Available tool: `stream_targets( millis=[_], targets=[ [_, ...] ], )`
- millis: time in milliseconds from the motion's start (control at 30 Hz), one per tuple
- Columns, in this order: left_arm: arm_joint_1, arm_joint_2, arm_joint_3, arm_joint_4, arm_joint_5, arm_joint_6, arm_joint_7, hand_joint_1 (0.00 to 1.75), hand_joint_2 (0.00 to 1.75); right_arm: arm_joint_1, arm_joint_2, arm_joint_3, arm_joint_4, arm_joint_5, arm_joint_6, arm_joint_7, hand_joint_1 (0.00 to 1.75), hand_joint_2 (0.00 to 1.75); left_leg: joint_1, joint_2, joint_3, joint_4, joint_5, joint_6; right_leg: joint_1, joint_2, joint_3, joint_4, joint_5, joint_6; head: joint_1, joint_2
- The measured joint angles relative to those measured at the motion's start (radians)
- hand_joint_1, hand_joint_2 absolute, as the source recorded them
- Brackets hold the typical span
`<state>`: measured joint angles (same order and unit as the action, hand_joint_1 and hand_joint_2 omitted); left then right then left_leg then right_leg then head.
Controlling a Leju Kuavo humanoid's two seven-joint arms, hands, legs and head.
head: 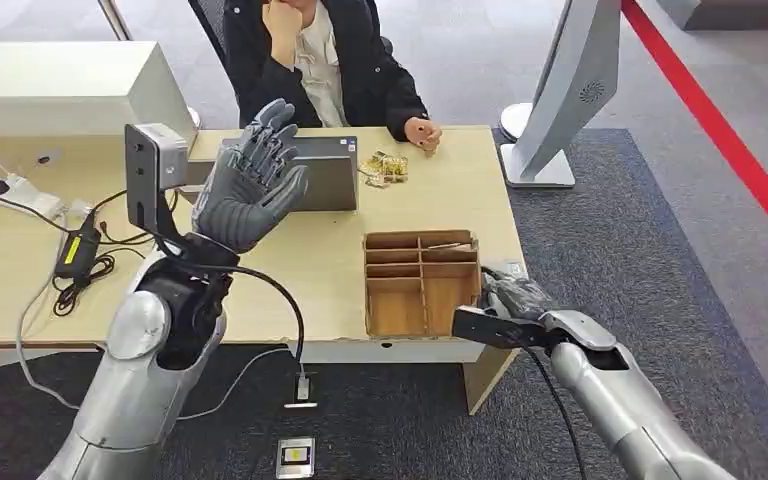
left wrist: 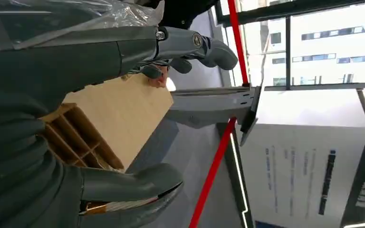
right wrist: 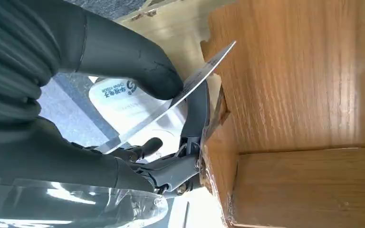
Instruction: Pass the card to the sensor for recognition and then transmit it.
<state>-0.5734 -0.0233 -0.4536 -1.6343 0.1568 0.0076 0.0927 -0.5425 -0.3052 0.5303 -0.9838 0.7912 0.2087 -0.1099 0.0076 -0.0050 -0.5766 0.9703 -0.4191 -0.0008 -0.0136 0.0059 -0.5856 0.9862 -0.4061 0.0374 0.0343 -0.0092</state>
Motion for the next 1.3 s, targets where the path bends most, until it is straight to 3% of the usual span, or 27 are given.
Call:
stream_targets(
  millis=[133, 300, 600, 1033, 1300],
  targets=[
    [0.001, 0.002, 0.0, -0.003, 0.002, 0.0, 0.004, 0.0, 1.75, 0.004, -0.001, 0.001, -0.005, -0.001, -0.016, 0.013, 1.75, 1.75, 0.0, 0.0, 0.0, 0.0, 0.0, 0.0, 0.0, 0.0, 0.0, 0.0, 0.0, 0.0, 0.0, 0.0],
    [0.003, 0.006, 0.0, -0.008, 0.015, 0.0, 0.019, 0.0, 1.75, -0.017, -0.023, -0.016, -0.001, 0.02, -0.115, 0.039, 1.75, 1.75, 0.0, 0.0, 0.0, 0.0, 0.0, 0.0, 0.0, 0.0, 0.0, 0.0, 0.0, 0.0, 0.0, 0.0],
    [0.006, 0.008, 0.0, -0.008, 0.017, 0.0, 0.009, 0.0, 1.75, -0.049, -0.05, -0.04, 0.039, 0.074, -0.162, 0.031, 1.75, 1.75, 0.0, 0.0, 0.0, 0.0, 0.0, 0.0, 0.0, 0.0, 0.0, 0.0, 0.0, 0.0, 0.0, 0.0],
    [0.009, 0.008, -0.001, -0.007, 0.007, 0.008, -0.015, 0.0, 1.75, -0.078, -0.045, -0.04, 0.121, 0.093, -0.167, -0.018, 1.75, 1.75, 0.0, 0.0, 0.0, 0.0, 0.0, 0.0, 0.0, 0.0, 0.0, 0.0, 0.0, 0.0, 0.0, 0.0],
    [0.009, 0.008, -0.003, -0.003, 0.008, 0.01, -0.018, 0.0, 1.75, -0.082, -0.025, -0.034, 0.153, 0.106, -0.132, -0.037, 1.75, 1.75, 0.0, 0.0, 0.0, 0.0, 0.0, 0.0, 0.0, 0.0, 0.0, 0.0, 0.0, 0.0, 0.0, 0.0]
  ],
)
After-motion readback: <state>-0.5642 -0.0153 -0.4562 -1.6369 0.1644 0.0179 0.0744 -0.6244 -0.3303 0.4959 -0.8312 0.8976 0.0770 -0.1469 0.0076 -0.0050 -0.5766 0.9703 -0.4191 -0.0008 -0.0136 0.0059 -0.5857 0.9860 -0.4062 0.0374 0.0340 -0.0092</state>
